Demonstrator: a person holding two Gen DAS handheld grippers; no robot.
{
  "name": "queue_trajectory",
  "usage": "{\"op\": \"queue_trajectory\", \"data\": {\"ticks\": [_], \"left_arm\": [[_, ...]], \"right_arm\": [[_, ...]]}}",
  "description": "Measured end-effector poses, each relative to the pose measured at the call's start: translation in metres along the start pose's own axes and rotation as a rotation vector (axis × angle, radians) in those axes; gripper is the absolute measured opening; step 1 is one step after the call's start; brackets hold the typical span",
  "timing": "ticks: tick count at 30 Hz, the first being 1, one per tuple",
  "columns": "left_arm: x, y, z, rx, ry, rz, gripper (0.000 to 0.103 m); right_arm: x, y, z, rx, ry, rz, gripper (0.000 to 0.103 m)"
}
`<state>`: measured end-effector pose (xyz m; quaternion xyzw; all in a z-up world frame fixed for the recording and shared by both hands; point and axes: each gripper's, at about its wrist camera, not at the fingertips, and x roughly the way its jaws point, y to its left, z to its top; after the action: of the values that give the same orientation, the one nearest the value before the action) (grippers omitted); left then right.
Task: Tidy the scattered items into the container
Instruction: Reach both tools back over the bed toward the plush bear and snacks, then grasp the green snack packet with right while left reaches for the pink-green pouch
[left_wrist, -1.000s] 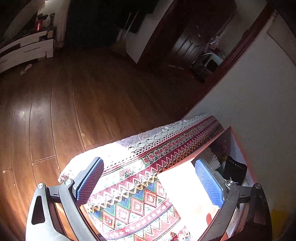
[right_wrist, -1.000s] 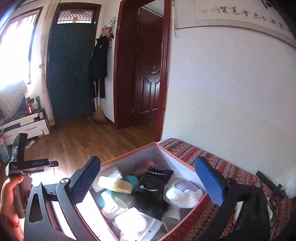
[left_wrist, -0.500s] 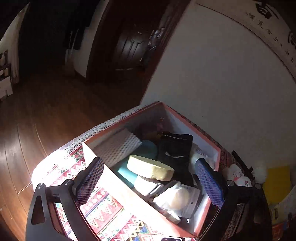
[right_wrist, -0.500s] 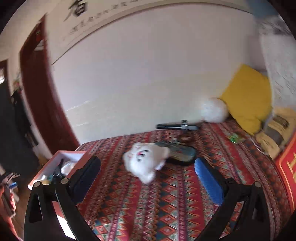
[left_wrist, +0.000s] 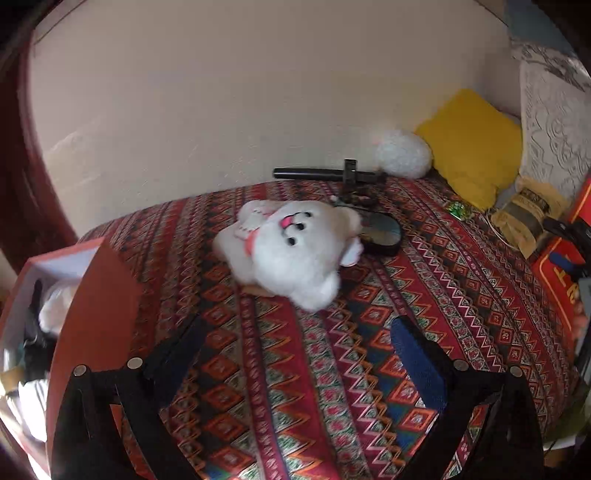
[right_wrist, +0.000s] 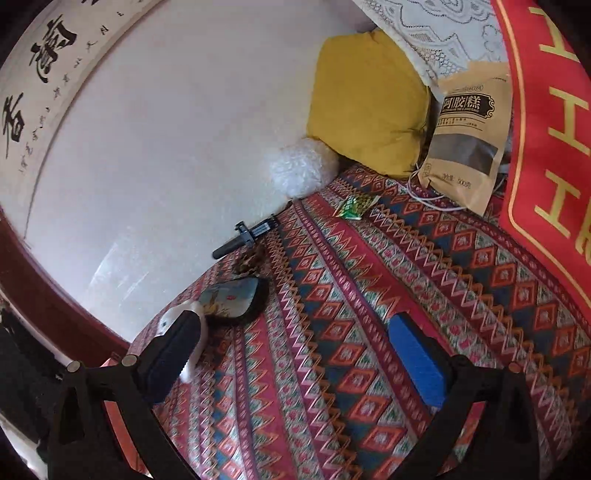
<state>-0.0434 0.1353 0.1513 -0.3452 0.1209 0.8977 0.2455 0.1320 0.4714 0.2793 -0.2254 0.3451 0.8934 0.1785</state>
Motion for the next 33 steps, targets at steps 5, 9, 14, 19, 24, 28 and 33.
{"op": "queue_trajectory", "data": {"ticks": [5, 9, 14, 19, 24, 28, 33], "left_arm": [[0.04, -0.046, 0.035, 0.126, -0.031, 0.031, 0.101], [0.077, -0.039, 0.05, 0.087, 0.01, 0.073, 0.101], [0.107, 0.005, 0.042, -0.127, 0.055, 0.147, 0.101], [0.114, 0.042, 0.038, -0.391, 0.038, 0.199, 0.101], [0.147, -0.022, 0.126, -0.161, 0.01, 0.072, 0.103], [0.227, -0.103, 0.188, 0.106, 0.089, -0.011, 0.103], [0.336, -0.146, 0.194, 0.299, 0.349, 0.134, 0.103]], "right_arm": [[0.126, 0.0, 0.061, -0.259, 0.039, -0.148, 0.102], [0.239, -0.017, 0.094, -0.364, 0.094, -0.247, 0.102], [0.293, -0.056, 0.097, -0.299, 0.088, -0.174, 0.042], [0.289, -0.111, 0.107, -0.055, 0.077, 0.09, 0.036], [0.289, -0.141, 0.104, 0.093, 0.05, 0.177, 0.036], [0.303, -0.155, 0.101, 0.135, 0.066, 0.202, 0.036], [0.312, -0.174, 0.098, 0.226, 0.085, 0.271, 0.036]]}}
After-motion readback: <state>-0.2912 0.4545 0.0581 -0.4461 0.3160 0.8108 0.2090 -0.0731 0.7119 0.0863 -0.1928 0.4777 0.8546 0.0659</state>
